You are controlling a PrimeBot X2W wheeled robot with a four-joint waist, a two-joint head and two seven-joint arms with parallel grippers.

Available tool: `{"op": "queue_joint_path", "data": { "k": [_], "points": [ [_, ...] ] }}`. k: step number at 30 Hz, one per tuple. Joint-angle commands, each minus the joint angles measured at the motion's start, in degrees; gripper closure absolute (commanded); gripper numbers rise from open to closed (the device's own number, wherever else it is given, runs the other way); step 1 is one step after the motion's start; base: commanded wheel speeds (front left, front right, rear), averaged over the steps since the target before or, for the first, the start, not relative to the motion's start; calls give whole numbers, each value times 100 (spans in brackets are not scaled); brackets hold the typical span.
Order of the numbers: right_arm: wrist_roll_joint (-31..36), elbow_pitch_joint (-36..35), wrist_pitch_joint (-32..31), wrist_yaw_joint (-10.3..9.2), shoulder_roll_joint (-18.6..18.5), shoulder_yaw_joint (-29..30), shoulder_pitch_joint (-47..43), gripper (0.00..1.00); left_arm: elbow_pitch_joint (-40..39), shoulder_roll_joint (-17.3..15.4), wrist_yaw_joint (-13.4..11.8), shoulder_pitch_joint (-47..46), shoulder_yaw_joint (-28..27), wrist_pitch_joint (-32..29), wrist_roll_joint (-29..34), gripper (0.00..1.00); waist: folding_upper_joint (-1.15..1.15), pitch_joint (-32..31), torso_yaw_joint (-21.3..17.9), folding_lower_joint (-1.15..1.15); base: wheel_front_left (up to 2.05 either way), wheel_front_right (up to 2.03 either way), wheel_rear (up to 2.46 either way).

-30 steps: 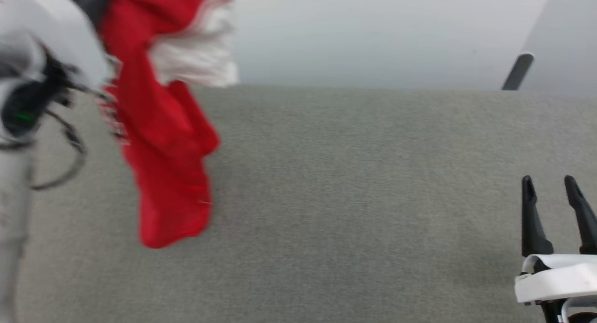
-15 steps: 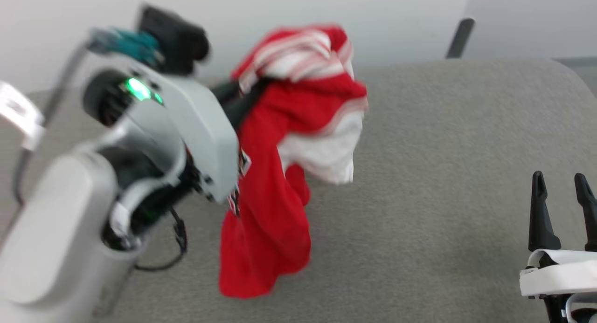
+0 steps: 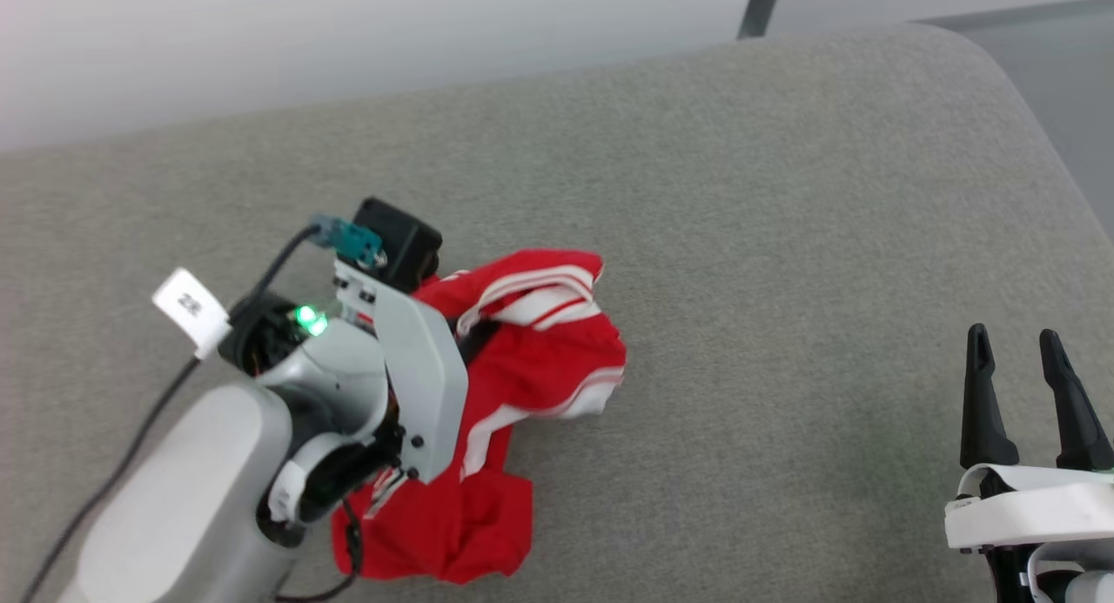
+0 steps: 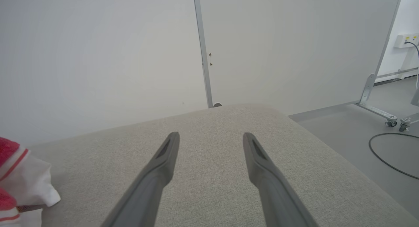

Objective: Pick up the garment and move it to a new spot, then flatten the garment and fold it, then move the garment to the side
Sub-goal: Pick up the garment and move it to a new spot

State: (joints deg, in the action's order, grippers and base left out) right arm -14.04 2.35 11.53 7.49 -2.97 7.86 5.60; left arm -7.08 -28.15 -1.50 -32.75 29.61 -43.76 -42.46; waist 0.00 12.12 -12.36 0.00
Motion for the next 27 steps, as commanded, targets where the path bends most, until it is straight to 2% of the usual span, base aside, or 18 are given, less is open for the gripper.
{"op": "queue_joint_path", "data": {
  "k": [1, 6, 7, 8, 9, 10, 11, 12, 13, 14, 22, 27],
  "points": [
    [-35, 50, 58, 0, 15, -17, 101, 0, 124, 23, 54, 101, 46, 37, -6, 100, 0, 123, -134, 0, 0, 0, 0],
    [-69, 169, 103, 0, 15, -61, 115, 0, 424, 50, 165, 130, 182, 67, 20, 100, 0, 92, -142, 0, 0, 0, 0],
    [-60, 193, 110, 0, 14, -73, 126, 0, 492, 70, 209, 118, 225, 73, 17, 93, 0, 65, -129, 0, 0, 0, 0],
    [-48, 218, 116, 0, 14, -82, 128, 0, 552, 103, 249, 108, 260, 83, 0, 84, 0, 33, -109, 0, 0, 0, 0],
    [-28, 232, 114, 0, 14, -104, 128, 0, 579, 111, 294, 70, 291, 78, 2, 69, 0, 0, -91, 0, 0, 0, 0],
    [-8, 239, 107, 0, 14, -118, 128, 0, 603, 133, 333, 26, 299, 106, -3, 59, 0, -40, -70, 0, 0, 0, 0],
    [24, 243, 98, 0, 12, -119, 116, 0, 616, 171, 377, -5, 311, 122, -38, 51, 0, -88, -36, 0, 0, 0, 0],
    [52, 249, 81, 0, 12, -129, 101, 0, 639, 188, 393, -13, 319, 125, -62, 20, 0, -141, 0, 0, 0, 0, 0],
    [58, 244, 61, 0, 13, -150, 83, 0, 656, 174, 414, -31, 331, 116, -55, 5, 0, -201, 36, 0, 0, 0, 0],
    [91, 235, 48, 0, 13, -165, 57, 0, 663, 177, 431, -41, 335, 114, -68, 0, 0, -269, 74, 0, 0, 0, 0],
    [292, 80, -212, 0, 12, -295, -133, 0, 588, 184, 365, 189, 96, 551, -176, 0, 0, -862, 449, 0, 0, 0, 0],
    [324, 16, -359, 0, -12, -404, -287, 0, 579, 152, 314, 496, -189, 1305, -84, 0, 0, -1204, 722, 0, 0, 0, 0]
  ]
}}
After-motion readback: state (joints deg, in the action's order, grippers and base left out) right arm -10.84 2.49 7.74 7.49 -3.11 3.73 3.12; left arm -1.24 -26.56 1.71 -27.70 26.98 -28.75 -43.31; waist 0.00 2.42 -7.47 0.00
